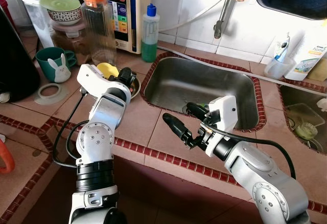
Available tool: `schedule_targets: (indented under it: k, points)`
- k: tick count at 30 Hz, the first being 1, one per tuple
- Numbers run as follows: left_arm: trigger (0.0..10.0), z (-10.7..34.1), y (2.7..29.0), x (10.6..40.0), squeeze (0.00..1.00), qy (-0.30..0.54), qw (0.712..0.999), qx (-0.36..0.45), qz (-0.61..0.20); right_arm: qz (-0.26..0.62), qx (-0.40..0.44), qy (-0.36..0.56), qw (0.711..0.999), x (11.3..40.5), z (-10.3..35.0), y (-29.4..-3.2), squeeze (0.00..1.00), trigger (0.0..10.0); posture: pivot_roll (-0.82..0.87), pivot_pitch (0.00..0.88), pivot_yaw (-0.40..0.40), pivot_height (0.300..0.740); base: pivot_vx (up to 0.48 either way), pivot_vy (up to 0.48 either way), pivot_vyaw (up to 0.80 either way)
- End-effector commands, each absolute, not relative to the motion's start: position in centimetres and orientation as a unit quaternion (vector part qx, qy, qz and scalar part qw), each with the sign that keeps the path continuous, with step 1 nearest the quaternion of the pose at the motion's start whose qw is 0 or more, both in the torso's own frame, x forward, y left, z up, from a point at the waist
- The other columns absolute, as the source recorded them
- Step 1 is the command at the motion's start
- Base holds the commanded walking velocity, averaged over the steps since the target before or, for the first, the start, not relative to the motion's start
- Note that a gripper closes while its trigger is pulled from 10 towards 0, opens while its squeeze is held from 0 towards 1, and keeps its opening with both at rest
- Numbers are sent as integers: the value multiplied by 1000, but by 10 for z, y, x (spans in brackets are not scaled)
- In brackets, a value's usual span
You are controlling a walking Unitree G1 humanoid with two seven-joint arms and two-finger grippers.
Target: Kitchen organization
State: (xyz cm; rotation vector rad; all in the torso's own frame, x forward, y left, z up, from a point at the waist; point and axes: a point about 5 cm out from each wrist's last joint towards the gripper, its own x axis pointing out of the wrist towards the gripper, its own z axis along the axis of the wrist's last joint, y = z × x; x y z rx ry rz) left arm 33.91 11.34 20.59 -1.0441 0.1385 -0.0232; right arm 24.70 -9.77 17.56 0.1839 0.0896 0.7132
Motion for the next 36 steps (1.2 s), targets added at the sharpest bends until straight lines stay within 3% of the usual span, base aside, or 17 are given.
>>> schedule_targets:
  k: [1,26,36]
  points:
    - [0,208,96,335,0,74,862,-500,-37,339,85,36,936,250,179,-102,0,10000,42,16,-39,740,0,0,0]
    - [0,187,90,328,0,82,892,-431,-108,348,116,24,930,247,184,-103,0,10000,47,34,-36,740,0,0,0]
    - [0,187,76,321,0,81,902,-361,-223,315,139,5,939,271,194,-120,0,10000,57,61,-32,740,0,0,0]
